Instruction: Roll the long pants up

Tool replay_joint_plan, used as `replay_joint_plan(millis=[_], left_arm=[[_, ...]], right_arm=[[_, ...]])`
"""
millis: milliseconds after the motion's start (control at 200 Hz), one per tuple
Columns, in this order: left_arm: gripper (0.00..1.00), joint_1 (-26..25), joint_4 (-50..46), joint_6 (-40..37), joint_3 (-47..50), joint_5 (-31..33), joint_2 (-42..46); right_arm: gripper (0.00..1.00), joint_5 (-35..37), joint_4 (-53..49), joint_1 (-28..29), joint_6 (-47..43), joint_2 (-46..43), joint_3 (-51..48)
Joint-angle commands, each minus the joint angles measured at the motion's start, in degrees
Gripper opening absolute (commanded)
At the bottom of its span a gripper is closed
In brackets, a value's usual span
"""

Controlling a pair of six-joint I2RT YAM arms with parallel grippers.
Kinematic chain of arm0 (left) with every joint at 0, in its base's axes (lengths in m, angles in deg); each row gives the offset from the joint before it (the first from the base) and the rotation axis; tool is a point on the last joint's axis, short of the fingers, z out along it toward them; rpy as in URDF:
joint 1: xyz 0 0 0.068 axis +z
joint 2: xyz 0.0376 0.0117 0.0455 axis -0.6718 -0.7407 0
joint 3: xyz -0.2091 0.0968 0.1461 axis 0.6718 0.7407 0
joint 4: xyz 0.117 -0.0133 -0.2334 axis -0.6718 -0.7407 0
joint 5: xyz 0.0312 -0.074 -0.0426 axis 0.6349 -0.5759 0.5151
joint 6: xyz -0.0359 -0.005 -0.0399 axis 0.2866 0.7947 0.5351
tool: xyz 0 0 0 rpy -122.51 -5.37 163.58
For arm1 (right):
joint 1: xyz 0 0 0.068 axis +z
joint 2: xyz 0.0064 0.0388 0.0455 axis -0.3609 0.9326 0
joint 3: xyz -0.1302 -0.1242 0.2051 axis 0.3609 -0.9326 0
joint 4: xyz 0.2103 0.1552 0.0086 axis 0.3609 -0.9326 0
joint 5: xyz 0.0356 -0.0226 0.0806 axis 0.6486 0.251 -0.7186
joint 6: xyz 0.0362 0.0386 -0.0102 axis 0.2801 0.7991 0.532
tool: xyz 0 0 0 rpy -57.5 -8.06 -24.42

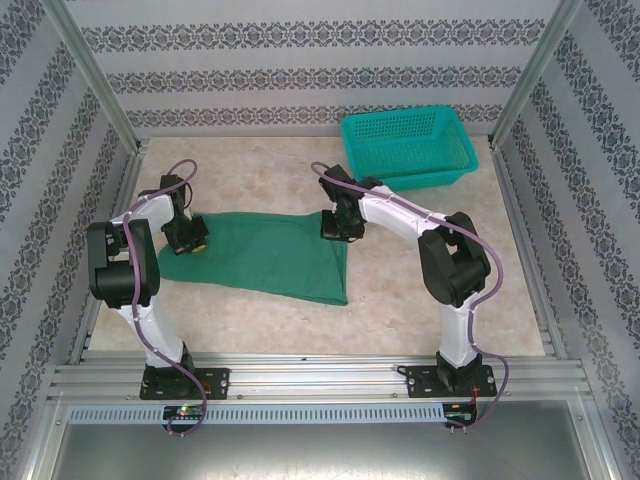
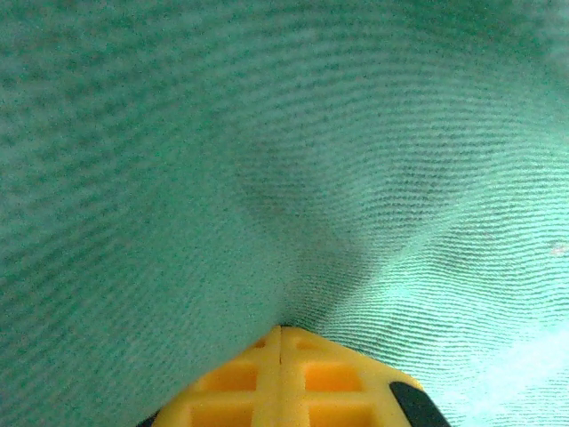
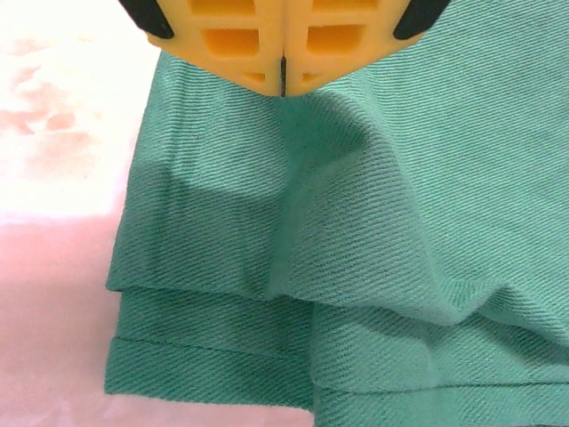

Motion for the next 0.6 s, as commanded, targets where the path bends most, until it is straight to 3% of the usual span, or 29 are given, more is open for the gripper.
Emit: replay_joint_plan(millis=[0,155,265,345,455,560,595], left_arm=[[0.0,-1.1,0.0,0.0,-0.1,-1.1,-1.5],[0.0,-1.1,0.0,0.0,-0.2,-1.1,-1.5],[0.0,-1.1,-0.1,0.0,-0.4,-1.1,-1.5],[0.0,-1.1,-0.3,-0.1,-0.4,-1.0,-1.4],[0.0,-1.1,-0.5,-0.3,-0.4,-0.9,-1.0],[0.0,-1.1,-0.3,-0.2,-0.4,-1.2,-1.2],[0.0,-1.1,-0.2,-0.2,-0.4,-1.3,-1.3]], right_arm=[[0.02,2.0,-2.0,-0.7,-0.9,1.4,1.4],[0.04,1.5,-1.2,-1.9,-1.3,2.3,-0.3],[0.19,1.7,-2.2,-1.9,-2.3,4.7,0.9],[0.4,1.9,-3.3,-1.7,-2.8,6.8,2.4],[0.58,1.5,-3.9,-1.4,-3.3,8.4,3.7],[0.58,1.7,-4.6,-0.9,-3.7,9.1,4.8],[0.53,1.7,-4.8,-0.7,-3.9,9.4,5.2]])
